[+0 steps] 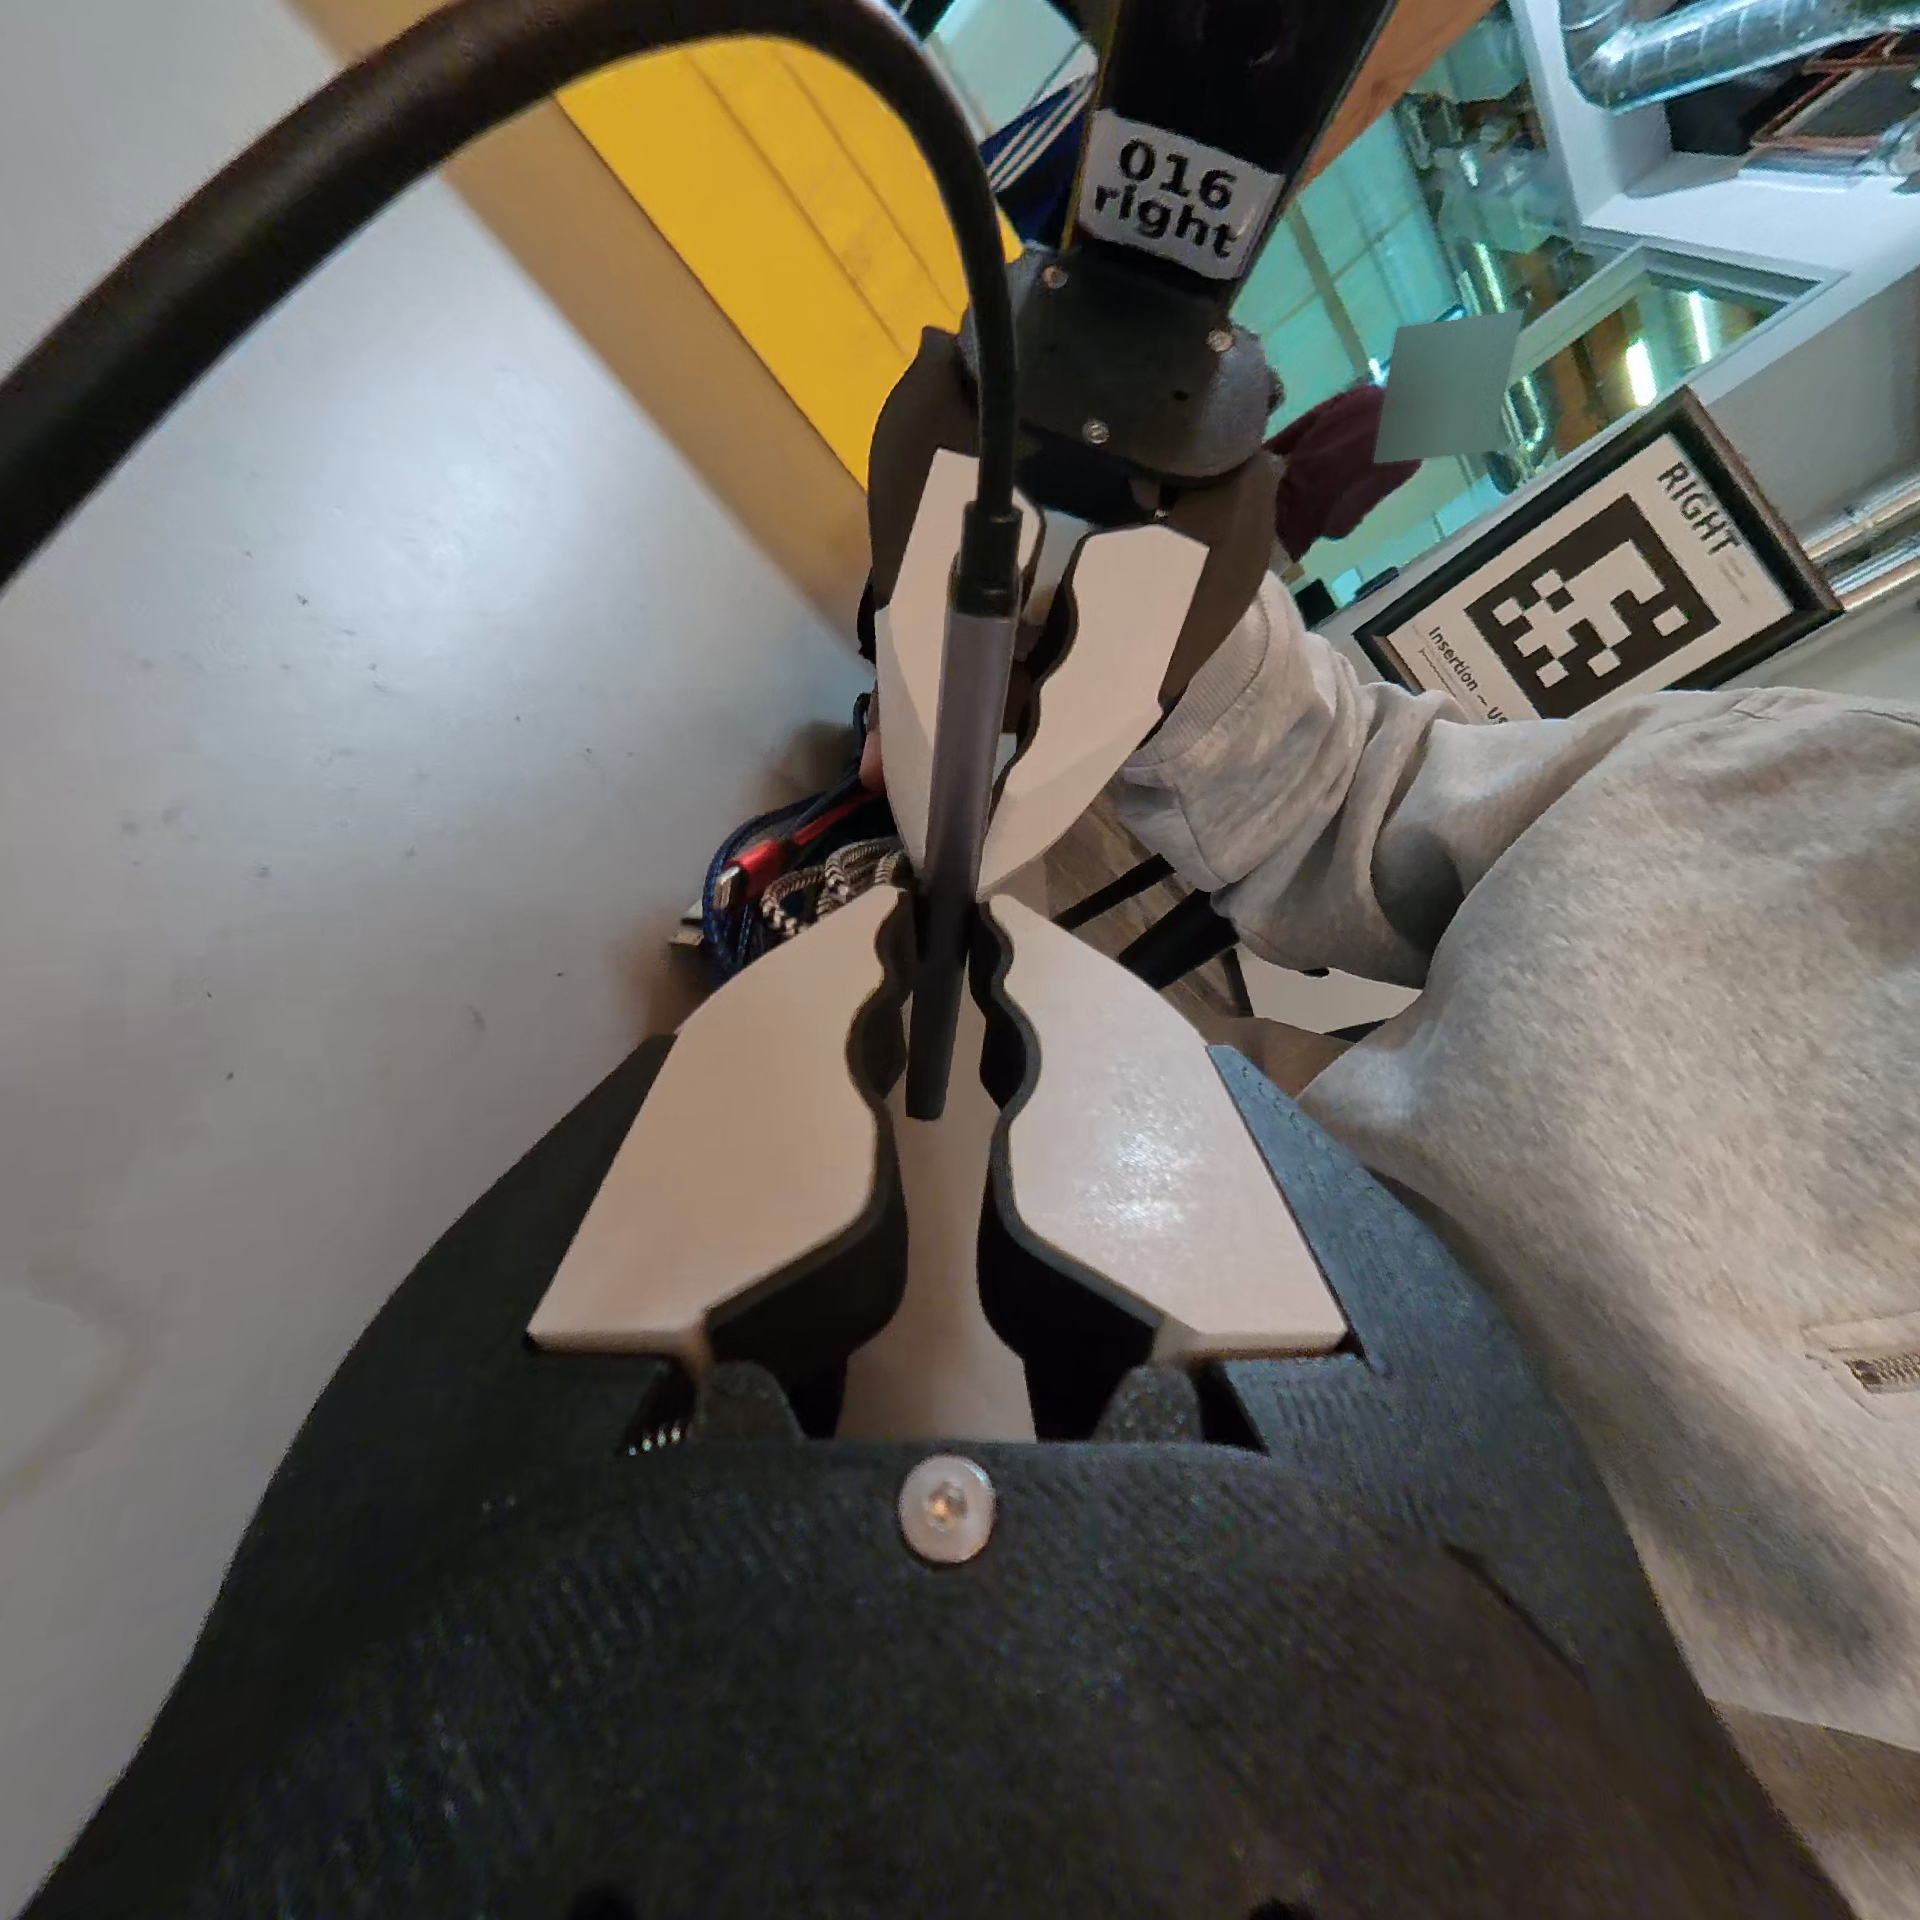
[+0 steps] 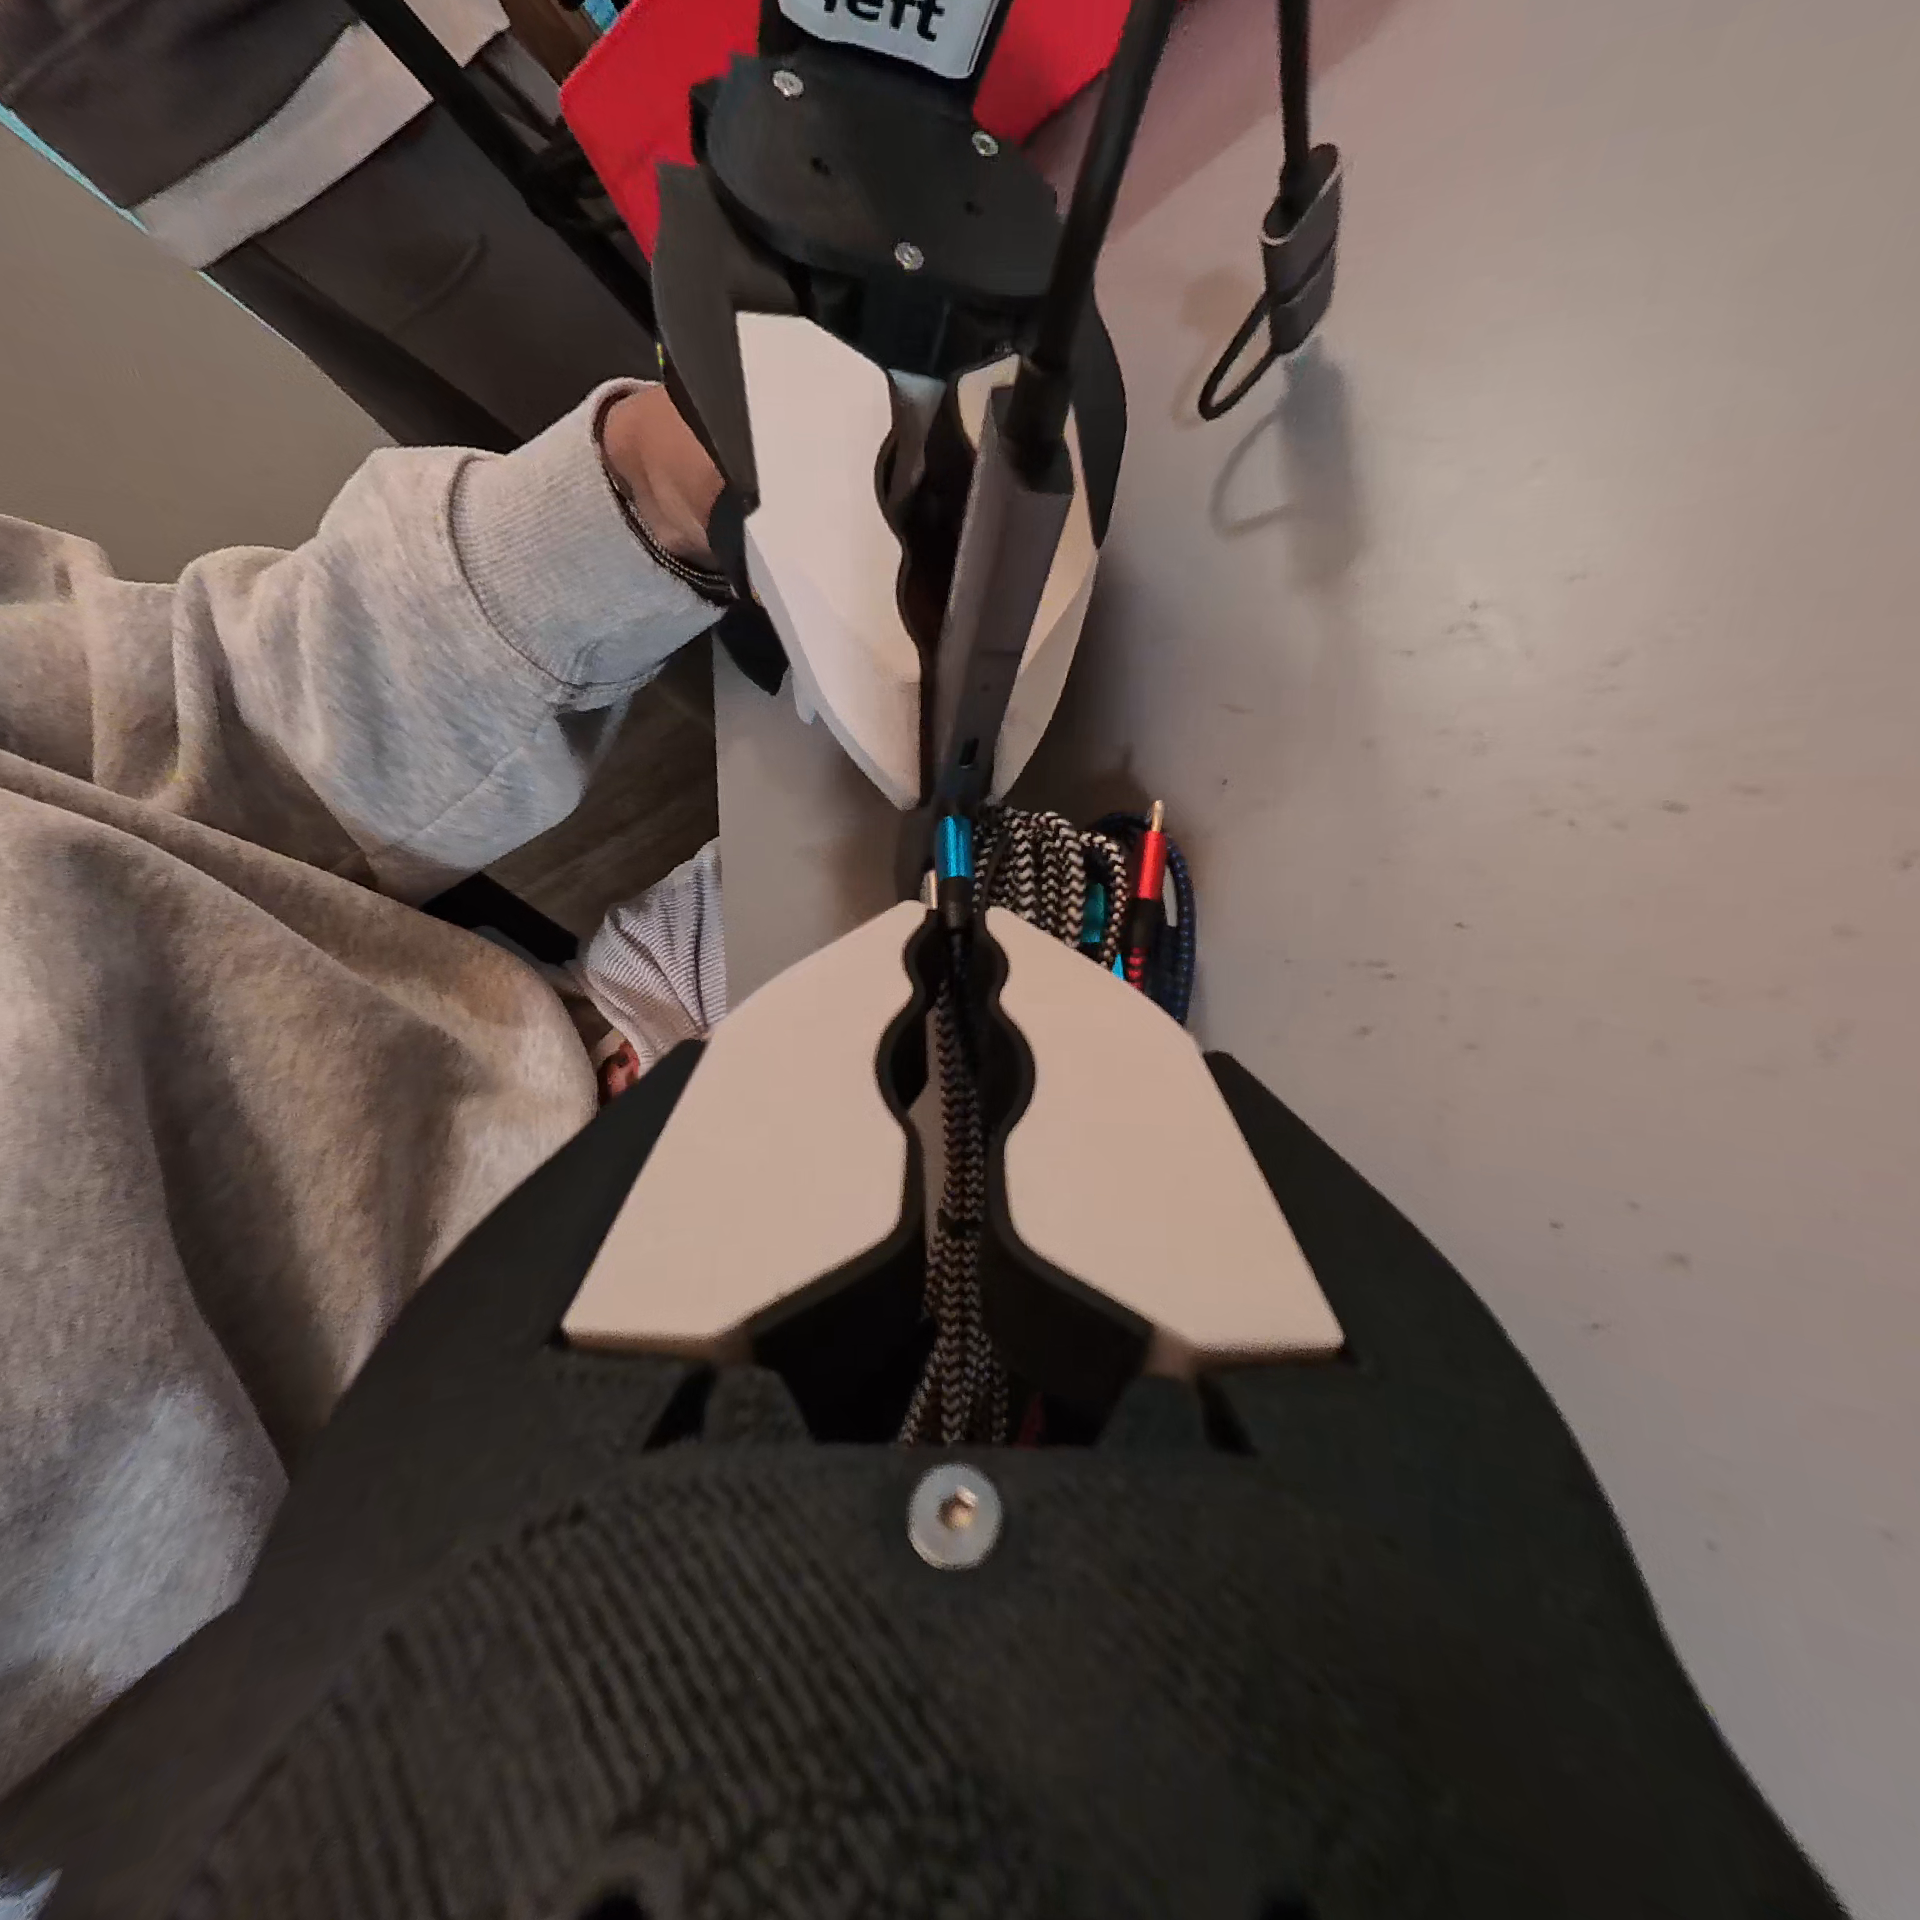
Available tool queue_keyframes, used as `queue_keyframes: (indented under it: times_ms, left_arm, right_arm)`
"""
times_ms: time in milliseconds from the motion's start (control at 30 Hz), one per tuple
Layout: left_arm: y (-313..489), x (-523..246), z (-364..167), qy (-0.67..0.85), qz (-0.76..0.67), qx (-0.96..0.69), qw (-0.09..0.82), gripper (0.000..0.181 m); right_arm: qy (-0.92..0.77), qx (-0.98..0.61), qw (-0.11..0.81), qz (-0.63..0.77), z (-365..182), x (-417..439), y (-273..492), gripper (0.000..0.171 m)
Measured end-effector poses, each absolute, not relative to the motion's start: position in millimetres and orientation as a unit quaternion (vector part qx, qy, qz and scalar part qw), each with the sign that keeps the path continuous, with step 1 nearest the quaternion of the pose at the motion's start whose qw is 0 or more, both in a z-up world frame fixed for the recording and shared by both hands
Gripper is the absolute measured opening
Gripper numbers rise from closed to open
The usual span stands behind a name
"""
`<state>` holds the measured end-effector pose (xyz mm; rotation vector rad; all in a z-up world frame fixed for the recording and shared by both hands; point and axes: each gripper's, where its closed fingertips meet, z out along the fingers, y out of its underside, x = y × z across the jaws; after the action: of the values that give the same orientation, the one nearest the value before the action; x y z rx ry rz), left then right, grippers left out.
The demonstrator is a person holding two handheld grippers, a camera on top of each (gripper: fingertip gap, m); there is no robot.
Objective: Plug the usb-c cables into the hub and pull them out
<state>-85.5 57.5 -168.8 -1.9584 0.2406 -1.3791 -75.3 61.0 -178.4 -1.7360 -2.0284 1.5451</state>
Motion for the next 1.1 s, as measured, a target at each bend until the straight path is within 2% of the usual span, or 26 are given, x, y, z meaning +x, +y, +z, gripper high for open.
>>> queue_keyframes:
  times_ms: [400, 667, 833, 967, 1100]
  left_arm:
    - [59.7, -84.0, -182.9, 0.083, -0.510, -0.790, 0.331, 0.009]
    - [61.0, -84.7, -185.5, 0.079, -0.499, -0.797, 0.330, 0.010]
    - [62.4, -87.9, -182.1, 0.068, -0.512, -0.788, 0.336, 0.009]
    - [63.8, -90.7, -179.0, 0.057, -0.526, -0.778, 0.339, 0.008]
    - [64.6, -92.4, -176.9, 0.049, -0.537, -0.771, 0.340, 0.008]
  right_arm:
    - [-0.719, -0.550, 0.088, 0.416, -195.8, -72.7, 64.1, 0.005]
    - [-0.788, -0.509, 0.177, 0.297, -206.1, -72.9, 66.5, 0.005]
    - [-0.763, -0.518, 0.184, 0.339, -200.2, -77.2, 70.3, 0.006]
    - [-0.768, -0.485, 0.221, 0.355, -190.3, -78.1, 73.9, 0.027]
    - [-0.789, -0.452, 0.270, 0.316, -194.3, -79.2, 79.6, 0.014]
